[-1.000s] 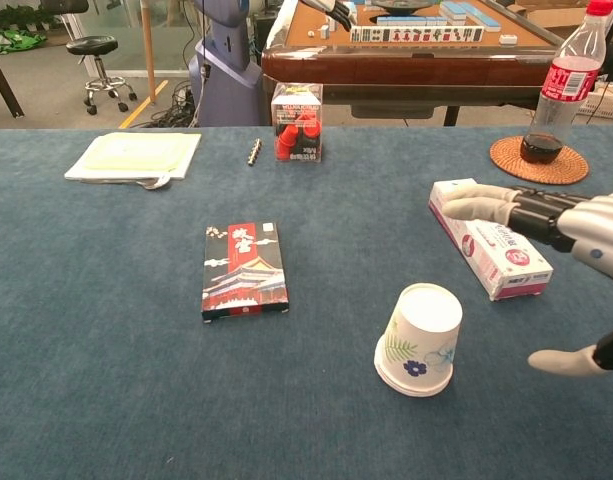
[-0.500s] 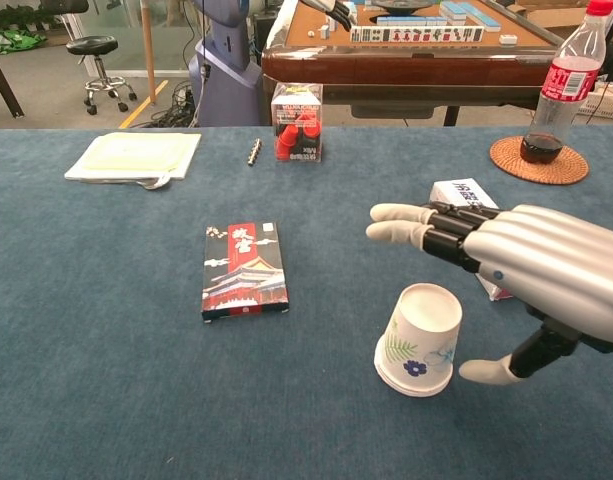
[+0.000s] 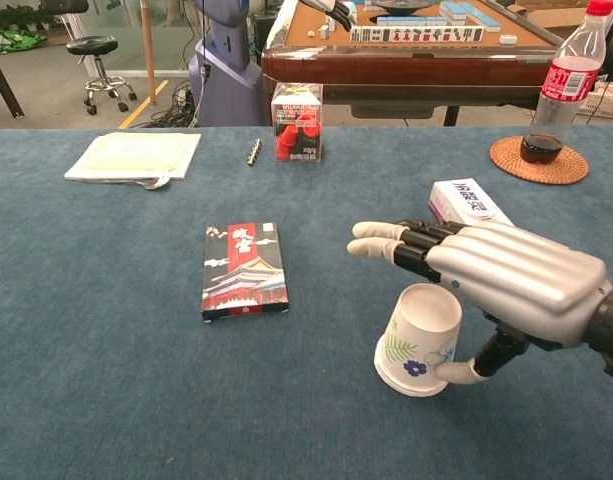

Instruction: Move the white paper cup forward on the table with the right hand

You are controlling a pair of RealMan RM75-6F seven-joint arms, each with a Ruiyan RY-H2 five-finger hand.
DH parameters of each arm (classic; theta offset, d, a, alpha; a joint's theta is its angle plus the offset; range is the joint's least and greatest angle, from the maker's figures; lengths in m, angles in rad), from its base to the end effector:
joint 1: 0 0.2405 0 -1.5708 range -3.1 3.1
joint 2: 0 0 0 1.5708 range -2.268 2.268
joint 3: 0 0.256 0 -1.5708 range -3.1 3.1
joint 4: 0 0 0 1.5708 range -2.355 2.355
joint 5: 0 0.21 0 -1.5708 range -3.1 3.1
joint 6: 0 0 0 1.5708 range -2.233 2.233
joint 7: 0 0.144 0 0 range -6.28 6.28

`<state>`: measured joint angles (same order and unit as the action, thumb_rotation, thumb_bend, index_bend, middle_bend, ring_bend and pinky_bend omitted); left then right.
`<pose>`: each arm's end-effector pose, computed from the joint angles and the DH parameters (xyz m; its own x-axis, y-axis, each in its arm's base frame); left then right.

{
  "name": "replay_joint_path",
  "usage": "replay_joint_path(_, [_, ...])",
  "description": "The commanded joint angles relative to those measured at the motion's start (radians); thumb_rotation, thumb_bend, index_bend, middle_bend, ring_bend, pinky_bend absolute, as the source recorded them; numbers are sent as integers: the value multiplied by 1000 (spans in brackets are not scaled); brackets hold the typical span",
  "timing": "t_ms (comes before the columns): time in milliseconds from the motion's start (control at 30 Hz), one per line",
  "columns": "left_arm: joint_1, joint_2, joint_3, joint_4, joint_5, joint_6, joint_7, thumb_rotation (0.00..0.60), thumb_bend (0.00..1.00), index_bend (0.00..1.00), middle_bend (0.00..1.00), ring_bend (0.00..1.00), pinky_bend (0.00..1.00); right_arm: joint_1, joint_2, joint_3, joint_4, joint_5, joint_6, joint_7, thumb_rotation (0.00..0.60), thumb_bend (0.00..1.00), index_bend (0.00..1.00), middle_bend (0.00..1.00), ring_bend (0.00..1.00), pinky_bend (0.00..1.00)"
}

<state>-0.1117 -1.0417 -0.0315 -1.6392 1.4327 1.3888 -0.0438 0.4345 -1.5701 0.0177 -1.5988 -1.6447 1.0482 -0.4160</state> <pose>-0.3225 0.1848 0.1708 0.3917 0.0992 0.9147 0.9170 0.0399 -0.3969 -0.1624 -0.2180 -0.0386 0.5494 -0.1983 0.8117 -0.7116 -0.6201 0.3302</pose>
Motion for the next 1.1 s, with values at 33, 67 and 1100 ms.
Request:
replay_joint_path(33, [0, 1, 0, 0, -1, 0, -1, 600, 163, 538, 503, 517, 610, 10, -15, 4, 17, 12, -5, 0, 600, 0, 0, 0, 0, 146])
replay_joint_path(67, [0, 1, -1, 0, -2, 0, -1, 600, 163, 538, 503, 517, 610, 12, -20, 5, 22, 15, -6, 0, 600, 0, 0, 0, 0, 146])
replay_joint_path(1100, [5, 14, -6, -6, -9, 3, -19, 600, 162, 539, 503, 517, 610, 86, -156, 91, 195, 148, 12, 30, 600, 0, 0, 0, 0, 146])
